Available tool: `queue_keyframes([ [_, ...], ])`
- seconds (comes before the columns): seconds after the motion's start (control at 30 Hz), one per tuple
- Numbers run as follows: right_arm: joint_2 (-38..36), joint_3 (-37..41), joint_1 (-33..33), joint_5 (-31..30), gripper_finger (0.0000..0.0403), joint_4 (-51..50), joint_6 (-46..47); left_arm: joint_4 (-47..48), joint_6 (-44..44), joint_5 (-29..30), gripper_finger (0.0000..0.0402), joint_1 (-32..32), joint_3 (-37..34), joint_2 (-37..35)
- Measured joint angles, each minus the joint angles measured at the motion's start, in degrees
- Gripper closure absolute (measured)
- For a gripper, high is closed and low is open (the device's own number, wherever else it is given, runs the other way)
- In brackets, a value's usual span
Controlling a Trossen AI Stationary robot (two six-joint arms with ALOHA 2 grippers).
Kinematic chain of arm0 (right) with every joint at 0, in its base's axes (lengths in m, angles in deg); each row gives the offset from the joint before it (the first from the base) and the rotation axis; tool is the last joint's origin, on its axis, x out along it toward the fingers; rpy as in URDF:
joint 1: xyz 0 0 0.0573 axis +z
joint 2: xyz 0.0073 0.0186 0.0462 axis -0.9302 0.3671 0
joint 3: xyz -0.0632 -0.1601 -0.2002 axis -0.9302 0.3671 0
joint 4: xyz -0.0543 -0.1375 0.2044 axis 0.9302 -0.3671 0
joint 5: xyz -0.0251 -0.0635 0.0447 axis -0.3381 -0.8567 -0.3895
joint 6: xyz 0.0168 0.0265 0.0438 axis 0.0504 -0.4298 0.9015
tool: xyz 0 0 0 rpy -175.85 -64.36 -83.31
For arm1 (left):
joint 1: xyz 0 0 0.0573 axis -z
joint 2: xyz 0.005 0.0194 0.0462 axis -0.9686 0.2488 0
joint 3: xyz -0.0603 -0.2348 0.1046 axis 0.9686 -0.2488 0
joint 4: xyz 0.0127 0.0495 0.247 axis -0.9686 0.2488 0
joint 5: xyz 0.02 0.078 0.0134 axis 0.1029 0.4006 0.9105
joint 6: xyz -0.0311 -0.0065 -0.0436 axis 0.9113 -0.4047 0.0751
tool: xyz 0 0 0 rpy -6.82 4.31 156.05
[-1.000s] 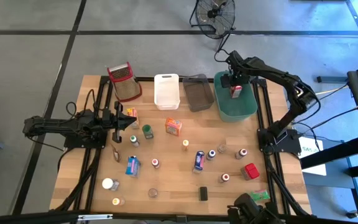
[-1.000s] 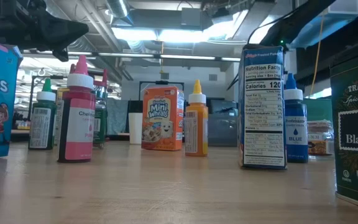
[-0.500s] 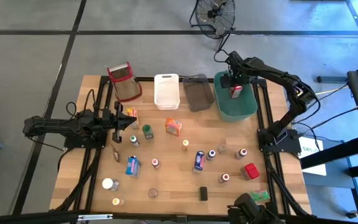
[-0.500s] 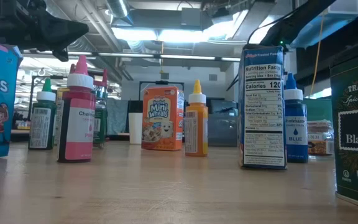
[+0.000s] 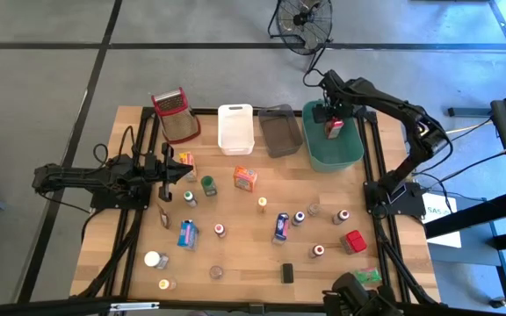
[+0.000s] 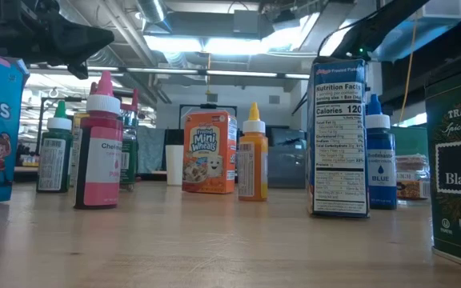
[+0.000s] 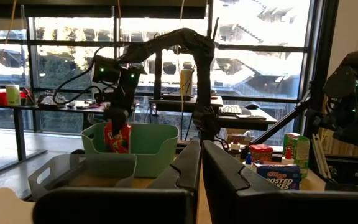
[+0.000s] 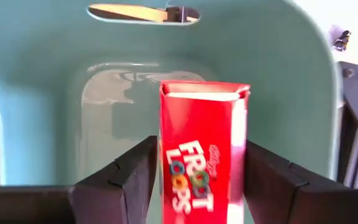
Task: Pick & Place Kitchen Items
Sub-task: Put the red cereal box into the green bin, then put the green seasoning bottle into the white bin
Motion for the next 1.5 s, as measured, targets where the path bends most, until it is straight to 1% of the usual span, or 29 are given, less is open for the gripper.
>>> queue_keyframes([
  [0.23, 0.0, -5.7, 0.2, 0.0, 0.0192, -5.3, 0.4, 0.0, 0.0, 0.0, 0.0389, 0.0, 0.0, 0.0],
  [0.43, -0.2, -12.3, 0.4, 0.0, 0.0192, -12.2, 0.6, 0.0, 0.0, 0.0, 0.0391, 0.0, 0.0, 0.0],
  [0.6, -2.3, -17.1, 2.9, -0.2, 0.0192, -15.3, 0.6, 0.0, 0.0, 0.0, 0.0389, 0.0, 0.0, 0.0],
  [0.77, -6.9, -20.6, 7.9, -0.2, 0.0192, -15.5, 0.8, 0.0, 0.0, 0.0, 0.0391, 0.0, 0.0, 0.0],
  [0.93, -13.2, -20.8, 17.6, -0.2, 0.0192, -15.4, 2.4, 0.0, 0.0, 0.0, 0.0389, 0.0, 0.0, 0.0],
  [1.0, -15.5, -20.7, 22.9, -0.6, 0.0192, -15.2, 3.7, 0.0, 0.0, 0.0, 0.0389, 0.0, 0.0, 0.0],
  [1.07, -17.8, -20.3, 29.1, -2.9, 0.0192, -15.2, 5.5, 0.0, 0.0, 0.0, 0.0390, 0.0, 0.0, 0.0],
  [1.23, -20.7, -19.2, 47.0, -12.4, 0.0192, -15.4, 12.1, -1.0, 0.1, 0.0, 0.0391, 0.0, 0.0, 0.0],
  [1.4, -19.9, -18.0, 63.6, -23.6, 0.0192, -14.9, 18.9, -2.2, 0.0, 0.3, 0.0389, 0.0, 0.0, 0.0],
  [1.5, -18.8, -15.4, 71.6, -30.4, 0.0192, -13.5, 22.4, -2.3, -0.1, 0.4, 0.0391, 0.0, 0.0, 0.0],
])
